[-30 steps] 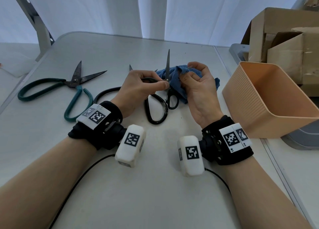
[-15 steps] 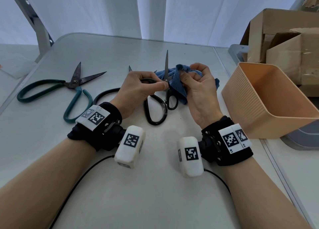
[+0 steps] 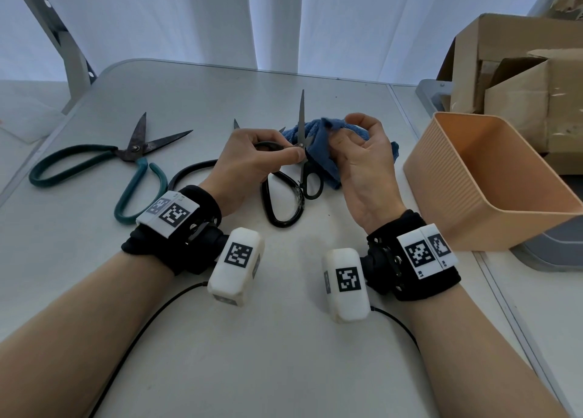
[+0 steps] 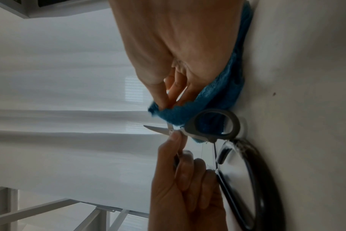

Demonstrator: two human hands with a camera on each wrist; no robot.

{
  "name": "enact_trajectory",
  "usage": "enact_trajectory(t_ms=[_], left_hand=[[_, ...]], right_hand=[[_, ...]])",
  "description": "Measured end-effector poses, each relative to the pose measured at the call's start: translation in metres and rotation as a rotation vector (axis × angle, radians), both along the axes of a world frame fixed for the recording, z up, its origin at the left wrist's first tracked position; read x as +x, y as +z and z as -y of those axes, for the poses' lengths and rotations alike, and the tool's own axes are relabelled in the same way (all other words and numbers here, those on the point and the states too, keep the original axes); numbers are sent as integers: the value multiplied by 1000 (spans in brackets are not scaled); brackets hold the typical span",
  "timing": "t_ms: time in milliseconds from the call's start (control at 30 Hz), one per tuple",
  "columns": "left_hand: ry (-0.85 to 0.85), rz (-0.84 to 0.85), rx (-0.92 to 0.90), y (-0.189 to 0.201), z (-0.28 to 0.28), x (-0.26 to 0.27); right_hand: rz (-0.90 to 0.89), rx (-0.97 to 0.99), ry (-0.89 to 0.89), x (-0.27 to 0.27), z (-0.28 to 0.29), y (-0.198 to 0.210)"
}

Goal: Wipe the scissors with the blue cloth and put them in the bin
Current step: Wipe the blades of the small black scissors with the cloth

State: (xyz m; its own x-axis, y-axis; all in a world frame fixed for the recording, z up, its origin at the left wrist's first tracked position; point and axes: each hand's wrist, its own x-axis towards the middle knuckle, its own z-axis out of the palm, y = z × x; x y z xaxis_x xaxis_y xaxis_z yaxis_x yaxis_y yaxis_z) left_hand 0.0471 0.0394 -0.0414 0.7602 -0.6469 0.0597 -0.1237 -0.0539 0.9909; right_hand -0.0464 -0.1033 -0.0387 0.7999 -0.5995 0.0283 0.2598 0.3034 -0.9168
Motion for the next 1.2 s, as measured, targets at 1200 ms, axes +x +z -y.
enact_trajectory(t_ms=[1200], left_hand=[[3, 11, 1, -2, 1, 0]], right_hand=[[42, -46, -74, 1, -1, -1]])
